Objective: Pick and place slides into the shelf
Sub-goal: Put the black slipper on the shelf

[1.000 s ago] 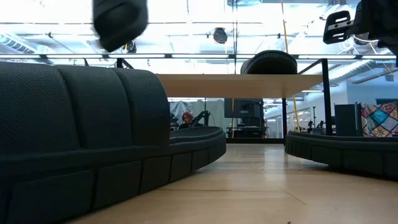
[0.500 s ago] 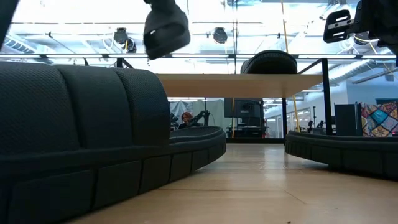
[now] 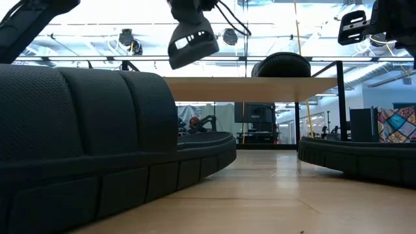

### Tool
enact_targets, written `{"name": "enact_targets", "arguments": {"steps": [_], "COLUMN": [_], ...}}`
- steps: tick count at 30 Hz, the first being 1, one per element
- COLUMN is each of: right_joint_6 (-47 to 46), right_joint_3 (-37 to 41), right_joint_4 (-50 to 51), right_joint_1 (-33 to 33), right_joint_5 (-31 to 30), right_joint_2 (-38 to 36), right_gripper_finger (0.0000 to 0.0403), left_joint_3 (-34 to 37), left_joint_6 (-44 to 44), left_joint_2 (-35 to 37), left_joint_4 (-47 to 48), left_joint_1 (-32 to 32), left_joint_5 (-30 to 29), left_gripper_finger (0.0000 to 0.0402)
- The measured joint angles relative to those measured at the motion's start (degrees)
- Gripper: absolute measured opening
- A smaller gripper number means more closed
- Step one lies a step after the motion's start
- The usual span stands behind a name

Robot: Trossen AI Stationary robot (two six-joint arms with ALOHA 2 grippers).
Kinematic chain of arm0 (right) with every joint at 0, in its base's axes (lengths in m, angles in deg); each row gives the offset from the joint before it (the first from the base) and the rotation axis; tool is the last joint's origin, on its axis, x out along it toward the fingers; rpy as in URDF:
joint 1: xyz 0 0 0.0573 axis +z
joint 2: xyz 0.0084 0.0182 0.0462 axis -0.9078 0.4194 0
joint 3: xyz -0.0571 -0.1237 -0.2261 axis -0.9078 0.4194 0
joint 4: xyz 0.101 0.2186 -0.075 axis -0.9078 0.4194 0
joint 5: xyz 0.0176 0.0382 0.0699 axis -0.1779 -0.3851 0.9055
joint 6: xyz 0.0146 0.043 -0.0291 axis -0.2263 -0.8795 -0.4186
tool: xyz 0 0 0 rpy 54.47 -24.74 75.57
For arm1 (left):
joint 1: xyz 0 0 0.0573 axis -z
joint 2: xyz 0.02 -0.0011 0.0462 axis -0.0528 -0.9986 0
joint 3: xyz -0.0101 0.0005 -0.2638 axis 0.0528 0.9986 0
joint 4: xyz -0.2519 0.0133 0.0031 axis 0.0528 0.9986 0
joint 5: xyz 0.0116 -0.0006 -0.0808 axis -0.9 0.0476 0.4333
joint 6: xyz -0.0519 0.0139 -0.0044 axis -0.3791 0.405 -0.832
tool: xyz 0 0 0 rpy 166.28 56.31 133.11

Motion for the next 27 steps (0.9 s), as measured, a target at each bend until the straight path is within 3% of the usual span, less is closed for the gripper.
{"name": "enact_targets", "arguments": {"steps": [16,27], "right_joint_6": [-0.04,-0.06], "right_joint_3": [0.00,0.00], "right_joint_4": [-0.35,-0.38], "right_joint_1": [0.01,0.00], "right_joint_5": [0.00,0.00], "right_joint_2": [0.00,0.00], "right_gripper_finger": [0.0000,0.0000], "left_joint_3": [0.85,0.85], "left_joint_6": [-2.90,-1.05], "left_joint_2": [-2.33,-2.53], "left_joint_4": [-4.02,-5.08], "left_joint_1": [0.70,1.78], "left_joint_5": [-7.62,-14.67], "left_gripper_finger": [0.0003,0.0075]}}
